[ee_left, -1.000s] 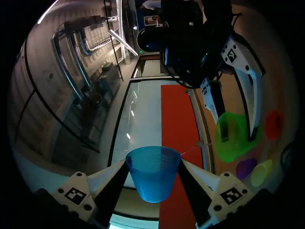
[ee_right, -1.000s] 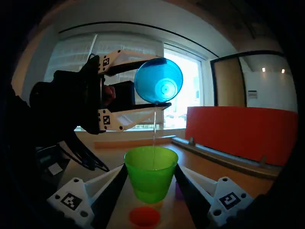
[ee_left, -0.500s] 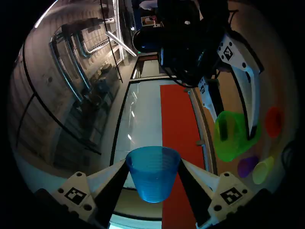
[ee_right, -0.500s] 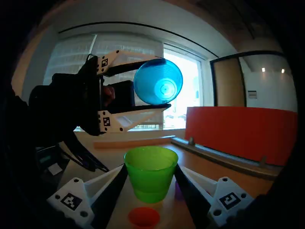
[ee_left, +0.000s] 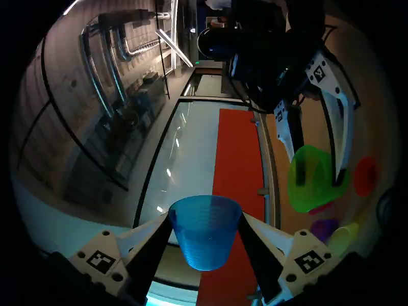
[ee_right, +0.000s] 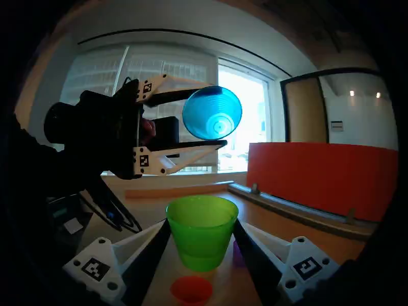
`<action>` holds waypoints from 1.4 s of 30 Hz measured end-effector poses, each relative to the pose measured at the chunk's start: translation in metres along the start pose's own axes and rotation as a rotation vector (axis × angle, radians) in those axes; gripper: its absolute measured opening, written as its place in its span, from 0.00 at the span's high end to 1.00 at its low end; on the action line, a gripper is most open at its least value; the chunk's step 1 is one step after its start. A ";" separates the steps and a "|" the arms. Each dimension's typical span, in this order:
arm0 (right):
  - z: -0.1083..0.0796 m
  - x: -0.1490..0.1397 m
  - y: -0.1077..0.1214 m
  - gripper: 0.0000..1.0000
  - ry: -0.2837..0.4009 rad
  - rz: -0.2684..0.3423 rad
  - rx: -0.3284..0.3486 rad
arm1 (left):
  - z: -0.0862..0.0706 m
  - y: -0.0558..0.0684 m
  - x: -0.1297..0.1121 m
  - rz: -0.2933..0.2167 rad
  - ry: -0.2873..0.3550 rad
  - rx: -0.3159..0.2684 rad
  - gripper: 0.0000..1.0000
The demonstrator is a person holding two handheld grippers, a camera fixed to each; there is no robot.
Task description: Pour water
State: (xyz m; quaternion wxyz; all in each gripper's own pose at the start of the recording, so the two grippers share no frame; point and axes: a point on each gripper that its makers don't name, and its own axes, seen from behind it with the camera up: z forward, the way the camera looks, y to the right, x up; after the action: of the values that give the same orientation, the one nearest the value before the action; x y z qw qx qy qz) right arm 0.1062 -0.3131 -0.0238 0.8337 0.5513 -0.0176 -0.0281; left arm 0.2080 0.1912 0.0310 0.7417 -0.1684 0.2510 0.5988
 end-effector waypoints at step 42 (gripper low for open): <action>-0.023 0.013 0.012 0.12 0.008 -0.015 -0.048 | -0.008 0.018 -0.055 -0.938 -0.078 -0.040 0.14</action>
State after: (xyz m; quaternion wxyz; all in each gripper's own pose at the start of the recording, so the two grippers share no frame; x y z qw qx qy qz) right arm 0.1208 -0.2879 -0.0218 0.8464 0.5314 -0.0096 -0.0328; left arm 0.1806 0.1462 0.0569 0.9377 -0.2554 0.1078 0.2094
